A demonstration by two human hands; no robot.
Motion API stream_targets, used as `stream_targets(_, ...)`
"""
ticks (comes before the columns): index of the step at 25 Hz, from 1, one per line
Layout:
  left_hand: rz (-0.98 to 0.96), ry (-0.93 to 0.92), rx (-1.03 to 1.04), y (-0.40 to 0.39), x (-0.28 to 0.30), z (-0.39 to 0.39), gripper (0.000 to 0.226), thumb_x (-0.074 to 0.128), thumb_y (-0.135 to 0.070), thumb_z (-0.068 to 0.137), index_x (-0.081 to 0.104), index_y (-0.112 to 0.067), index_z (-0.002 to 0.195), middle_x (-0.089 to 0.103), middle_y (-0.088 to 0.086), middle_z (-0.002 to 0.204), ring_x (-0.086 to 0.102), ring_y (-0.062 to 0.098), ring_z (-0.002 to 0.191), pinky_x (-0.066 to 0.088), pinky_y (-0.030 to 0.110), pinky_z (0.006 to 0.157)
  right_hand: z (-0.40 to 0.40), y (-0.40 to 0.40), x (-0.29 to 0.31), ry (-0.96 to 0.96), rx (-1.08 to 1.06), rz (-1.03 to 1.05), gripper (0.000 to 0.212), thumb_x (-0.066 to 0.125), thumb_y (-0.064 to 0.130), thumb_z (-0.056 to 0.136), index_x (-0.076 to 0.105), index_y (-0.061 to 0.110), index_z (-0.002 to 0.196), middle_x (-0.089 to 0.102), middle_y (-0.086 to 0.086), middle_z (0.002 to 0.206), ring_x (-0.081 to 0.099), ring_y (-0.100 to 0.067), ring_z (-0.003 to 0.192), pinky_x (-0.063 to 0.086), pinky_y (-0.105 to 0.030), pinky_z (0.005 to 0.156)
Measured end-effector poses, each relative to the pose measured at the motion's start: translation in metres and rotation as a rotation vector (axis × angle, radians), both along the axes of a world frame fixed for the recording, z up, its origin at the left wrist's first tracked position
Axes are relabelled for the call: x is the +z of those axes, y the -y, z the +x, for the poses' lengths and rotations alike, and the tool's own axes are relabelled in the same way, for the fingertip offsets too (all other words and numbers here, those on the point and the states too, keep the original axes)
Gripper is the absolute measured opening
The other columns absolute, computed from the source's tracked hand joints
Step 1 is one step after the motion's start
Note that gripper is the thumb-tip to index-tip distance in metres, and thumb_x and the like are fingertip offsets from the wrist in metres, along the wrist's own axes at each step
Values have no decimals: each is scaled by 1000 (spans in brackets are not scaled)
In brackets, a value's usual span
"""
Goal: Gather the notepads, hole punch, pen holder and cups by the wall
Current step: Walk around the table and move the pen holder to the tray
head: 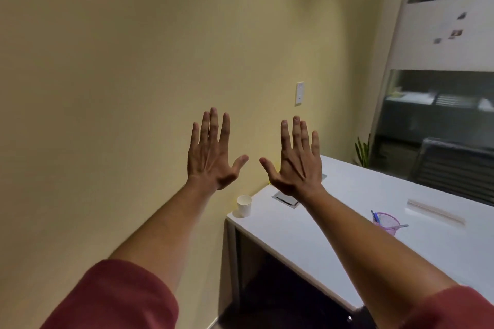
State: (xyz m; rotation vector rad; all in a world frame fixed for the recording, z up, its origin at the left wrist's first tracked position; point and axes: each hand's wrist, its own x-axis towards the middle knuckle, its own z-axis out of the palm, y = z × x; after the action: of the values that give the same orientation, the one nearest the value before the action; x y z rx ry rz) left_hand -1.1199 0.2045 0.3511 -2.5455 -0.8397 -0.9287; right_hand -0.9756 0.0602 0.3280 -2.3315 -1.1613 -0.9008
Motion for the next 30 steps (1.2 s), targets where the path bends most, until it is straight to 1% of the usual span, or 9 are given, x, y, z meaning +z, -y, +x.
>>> stream_targets(5,-39,-47,-186,-35,-27,54,102,28,-73,84,-18,-14,153,-18,17,162,-15,30,151,-2,49,123,25,-7,-28,-46,-202,-56,97,23,75,86,-10,15,155,-11,-15,164,-10,-29,151,0,-53,122)
stream_targets(8,-61,-52,-290,-41,-44,92,101,19,-75,82,-16,-13,154,-17,17,162,-14,30,151,-1,50,122,46,-1,-44,-54,-307,-68,97,25,76,87,-3,14,156,-4,-16,164,-4,-30,152,2,-52,122)
stream_targets(10,-78,-72,-355,-40,-56,119,101,18,-76,82,-16,-13,154,-17,16,162,-14,30,151,-1,50,122,63,5,-54,-60,-373,-79,97,24,76,86,1,14,157,-2,-16,164,-2,-30,152,3,-52,122)
stream_targets(13,-90,-100,-445,-36,-75,163,101,25,-75,85,-24,-16,151,-19,17,162,-15,30,151,-3,49,122,94,14,-70,-89,-475,-103,97,21,78,85,5,15,157,-1,-15,165,-1,-31,152,-1,-51,122)
stream_targets(16,-104,-139,-504,-28,-87,207,101,29,-73,87,-32,-18,145,-19,16,162,-16,31,150,-4,50,122,125,26,-89,-119,-540,-98,96,23,78,84,9,16,157,2,-14,165,2,-32,152,-6,-50,120)
stream_targets(19,-114,-185,-556,-17,-97,248,99,26,-73,87,-26,-16,149,-19,16,162,-16,31,150,-3,50,122,155,39,-108,-159,-606,-120,96,26,76,84,9,17,156,2,-14,165,3,-33,152,-4,-52,121)
stream_targets(22,-129,-226,-598,-4,-114,281,98,24,-74,87,-22,-15,152,-19,16,162,-16,32,150,-2,50,122,181,50,-120,-195,-665,-133,96,24,77,83,8,17,157,2,-14,165,3,-35,151,-1,-54,121)
stream_targets(27,-162,-300,-680,12,-146,325,98,22,-75,86,-20,-16,152,-19,15,162,-15,32,150,-3,50,122,201,67,-140,-258,-754,-126,96,27,75,84,5,17,157,0,-14,164,2,-34,152,5,-55,121)
stream_targets(30,-200,-344,-781,18,-165,352,98,23,-74,86,-25,-17,150,-21,15,162,-16,32,150,-2,50,122,210,77,-153,-315,-831,-142,96,26,74,84,4,16,157,0,-15,164,2,-33,152,6,-54,121)
